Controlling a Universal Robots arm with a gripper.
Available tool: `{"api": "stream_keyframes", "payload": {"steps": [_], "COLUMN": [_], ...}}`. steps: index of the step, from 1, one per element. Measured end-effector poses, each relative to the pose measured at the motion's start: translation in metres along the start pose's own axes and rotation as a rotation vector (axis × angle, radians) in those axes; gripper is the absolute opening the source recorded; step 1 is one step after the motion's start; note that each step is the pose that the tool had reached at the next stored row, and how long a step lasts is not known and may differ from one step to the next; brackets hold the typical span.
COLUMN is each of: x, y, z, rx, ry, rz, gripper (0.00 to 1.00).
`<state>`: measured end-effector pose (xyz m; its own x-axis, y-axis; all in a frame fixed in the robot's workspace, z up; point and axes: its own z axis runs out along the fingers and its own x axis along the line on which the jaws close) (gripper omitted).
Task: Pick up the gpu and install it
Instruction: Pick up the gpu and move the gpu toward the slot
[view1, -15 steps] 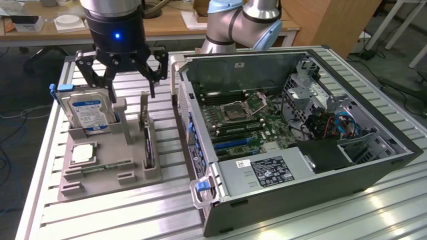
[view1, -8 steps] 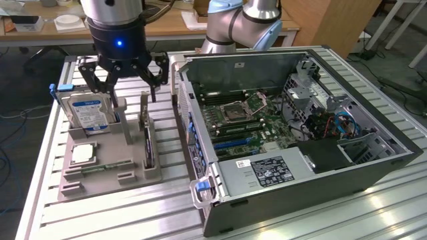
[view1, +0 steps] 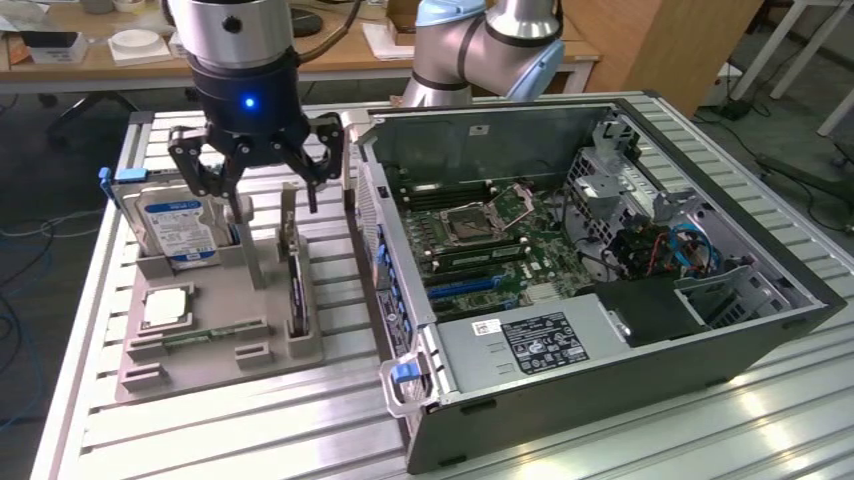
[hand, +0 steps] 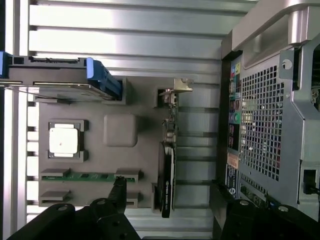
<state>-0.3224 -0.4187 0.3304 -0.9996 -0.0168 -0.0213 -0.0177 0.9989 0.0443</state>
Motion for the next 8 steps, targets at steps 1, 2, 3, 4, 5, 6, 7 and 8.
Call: {"api": "stream_keyframes", "payload": {"steps": [1, 2, 3, 4, 5, 6, 7, 8], "x": [-0.001, -0.001, -0.001, -0.001, -0.001, -0.001, -0.001, -0.001], "y": [-0.0001, -0.0001, -0.0002, -0.0003, -0.0005, -0.0007, -0.0008, -0.0009], "z": [0.0011, 0.0022, 0.0033, 0.0047, 0.0062, 0.0080, 0.0098, 0.0116], "rx": [-0.0001, 0.0000, 0.0000, 0.0000, 0.0000, 0.0000, 0.0000, 0.0001], "ry": [-0.0001, 0.0001, 0.0000, 0.0001, 0.0001, 0.0001, 0.0001, 0.0001], "rz": [0.000, 0.000, 0.000, 0.000, 0.000, 0.000, 0.000, 0.000], "gripper": [0.76, 0.76, 0.76, 0.76, 0.76, 0.76, 0.76, 0.76]}}
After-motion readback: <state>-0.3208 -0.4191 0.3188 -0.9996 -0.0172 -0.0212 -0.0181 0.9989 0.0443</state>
